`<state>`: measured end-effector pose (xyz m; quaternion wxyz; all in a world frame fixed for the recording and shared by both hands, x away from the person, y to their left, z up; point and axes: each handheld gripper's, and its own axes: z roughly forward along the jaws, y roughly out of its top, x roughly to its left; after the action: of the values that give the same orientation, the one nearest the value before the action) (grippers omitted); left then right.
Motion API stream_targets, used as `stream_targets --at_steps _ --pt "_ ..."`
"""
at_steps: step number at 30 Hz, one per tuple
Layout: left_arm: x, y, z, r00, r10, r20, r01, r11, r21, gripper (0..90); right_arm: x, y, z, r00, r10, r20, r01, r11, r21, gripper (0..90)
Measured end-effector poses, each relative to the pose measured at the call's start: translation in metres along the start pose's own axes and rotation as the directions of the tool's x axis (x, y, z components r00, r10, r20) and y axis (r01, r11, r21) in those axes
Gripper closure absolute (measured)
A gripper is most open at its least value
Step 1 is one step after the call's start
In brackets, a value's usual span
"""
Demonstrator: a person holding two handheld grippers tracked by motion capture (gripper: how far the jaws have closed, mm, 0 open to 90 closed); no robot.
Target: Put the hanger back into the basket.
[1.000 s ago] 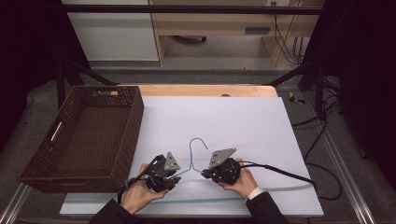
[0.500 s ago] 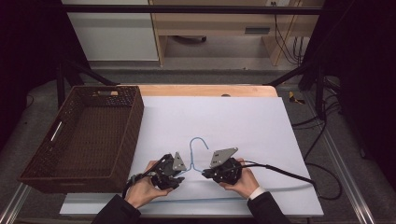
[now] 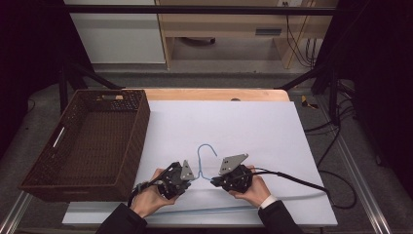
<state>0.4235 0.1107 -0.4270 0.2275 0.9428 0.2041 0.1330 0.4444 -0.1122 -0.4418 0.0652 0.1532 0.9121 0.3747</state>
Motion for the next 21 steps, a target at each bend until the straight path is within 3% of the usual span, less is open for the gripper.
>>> stream_targets --at_steps 16,21 --pt "-0.007 0.004 -0.016 0.9996 -0.027 0.005 0.027 0.9989 -0.039 87.1 0.001 0.004 -0.016 0.9994 0.032 0.008 -0.032 0.999 -0.041 79.4" --pt "-0.007 0.004 -0.021 0.9990 -0.044 -0.002 0.044 0.9972 -0.061 87.1 0.000 0.006 -0.041 0.9971 0.062 0.045 -0.057 0.993 -0.102 68.5"
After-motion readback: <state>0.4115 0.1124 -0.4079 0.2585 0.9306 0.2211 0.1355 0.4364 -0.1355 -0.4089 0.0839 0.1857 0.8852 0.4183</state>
